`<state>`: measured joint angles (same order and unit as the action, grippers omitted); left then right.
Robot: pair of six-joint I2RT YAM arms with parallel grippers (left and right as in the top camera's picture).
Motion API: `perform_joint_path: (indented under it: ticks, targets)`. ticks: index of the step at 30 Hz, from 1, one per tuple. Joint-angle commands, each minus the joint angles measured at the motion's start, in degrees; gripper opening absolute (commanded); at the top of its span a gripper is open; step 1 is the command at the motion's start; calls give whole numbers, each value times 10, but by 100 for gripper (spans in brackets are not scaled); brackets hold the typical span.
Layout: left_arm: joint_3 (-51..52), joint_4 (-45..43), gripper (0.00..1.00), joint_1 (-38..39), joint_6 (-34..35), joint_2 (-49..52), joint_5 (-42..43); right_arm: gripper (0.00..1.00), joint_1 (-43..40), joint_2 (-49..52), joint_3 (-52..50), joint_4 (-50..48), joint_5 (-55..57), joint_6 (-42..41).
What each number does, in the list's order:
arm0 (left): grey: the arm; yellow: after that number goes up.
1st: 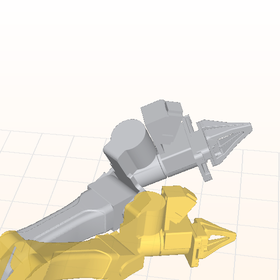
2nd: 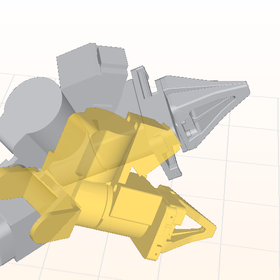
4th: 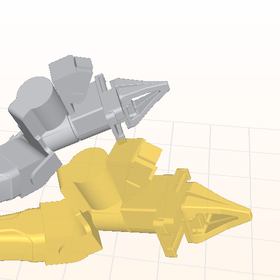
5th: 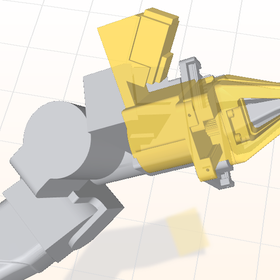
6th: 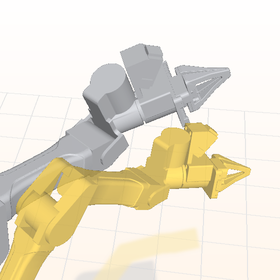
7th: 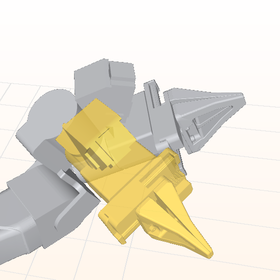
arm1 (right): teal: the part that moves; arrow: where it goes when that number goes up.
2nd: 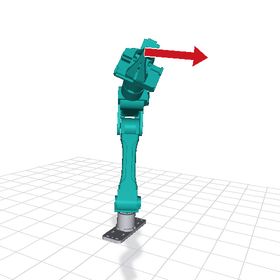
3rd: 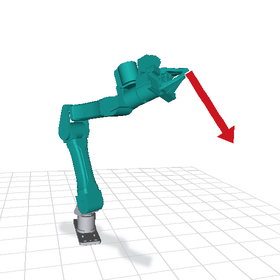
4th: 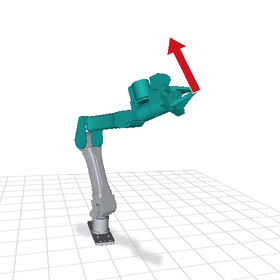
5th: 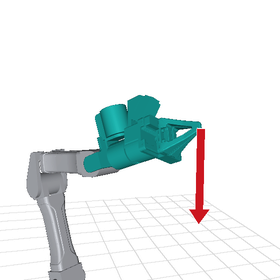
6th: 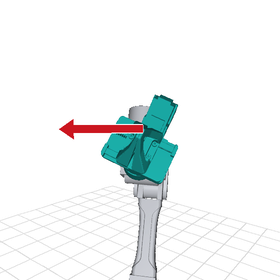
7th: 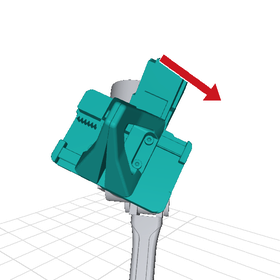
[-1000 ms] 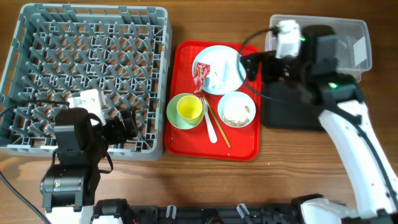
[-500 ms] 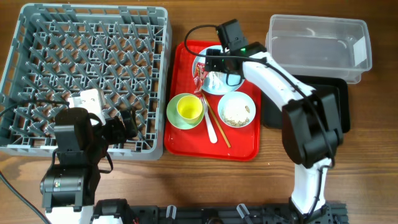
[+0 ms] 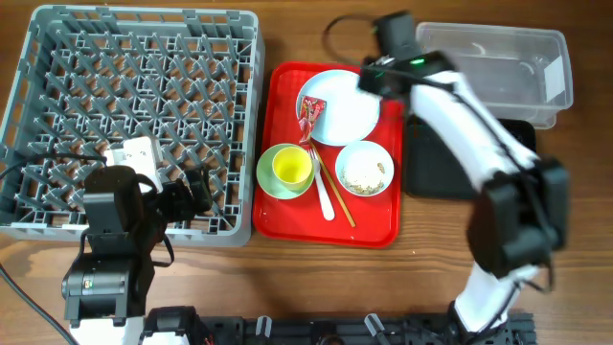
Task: Sort waste into correct bins and load items into the dishwasher rack
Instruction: 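Reach the right gripper to the red wrapper on the white plate and grasp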
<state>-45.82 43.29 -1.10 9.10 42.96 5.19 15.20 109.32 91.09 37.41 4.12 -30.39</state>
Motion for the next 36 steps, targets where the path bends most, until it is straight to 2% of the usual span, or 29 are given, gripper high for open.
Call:
perform_joint_path:
  ticks: [1, 2, 3, 4, 5, 6, 8, 10, 12, 13, 16, 19, 21, 23, 26, 31, 34, 35, 36]
  targets:
    - [-11, -1, 100, 3, 3, -1, 1, 16, -76, -61, 16, 6, 64, 19]
    - [-11, -1, 100, 3, 4, -1, 1, 17, -97, -59, 16, 8, 64, 18]
    - [-11, -1, 100, 3, 4, -1, 1, 24, -112, -56, 16, 7, 61, 17]
    - [-11, -1, 100, 3, 4, -1, 1, 63, -130, -54, 15, -6, 43, 19]
    - [-11, -1, 100, 3, 4, -1, 1, 91, -141, -54, 15, -23, 31, 26]
    - [-11, -1, 100, 3, 4, -1, 1, 98, -148, -56, 16, -50, -13, 60]
    - [-11, -1, 100, 3, 4, -1, 1, 99, -139, -59, 16, -85, -161, 93]
    - [-11, -1, 100, 3, 4, -1, 1, 99, -101, -57, 16, -88, -245, 147]
    - [-11, -1, 100, 3, 4, -1, 1, 99, -41, -49, 15, -73, -242, 254]
    - [-11, -1, 100, 3, 4, -1, 1, 99, -10, -40, 15, -64, -207, 265]
    - [-11, 3, 100, 3, 4, -1, 1, 100, 66, 7, 14, -50, -115, 191]
    - [-11, 9, 100, 3, 4, -1, 1, 96, 114, 75, 14, -47, -114, 41]
    - [-11, 10, 100, 3, 4, -1, 1, 88, 124, 109, 14, -45, -116, -29]
    - [-11, 12, 100, 3, 4, -1, 1, 86, 130, 139, 14, -46, -127, -64]
    - [-11, 12, 100, 3, 4, -1, 1, 75, 132, 167, 14, -35, -131, -92]
    - [-11, 12, 100, 3, 4, -1, 1, 41, 133, 178, 14, -30, -157, -103]
    - [-11, 12, 100, 3, 4, -1, 1, 10, 132, 177, 14, -21, -163, -103]
    - [-11, 12, 100, 3, 4, -1, 1, 4, 128, 173, 15, -20, -162, -101]
    - [-11, 12, 100, 3, 4, -1, 1, 4, 123, 165, 15, -20, -162, -100]
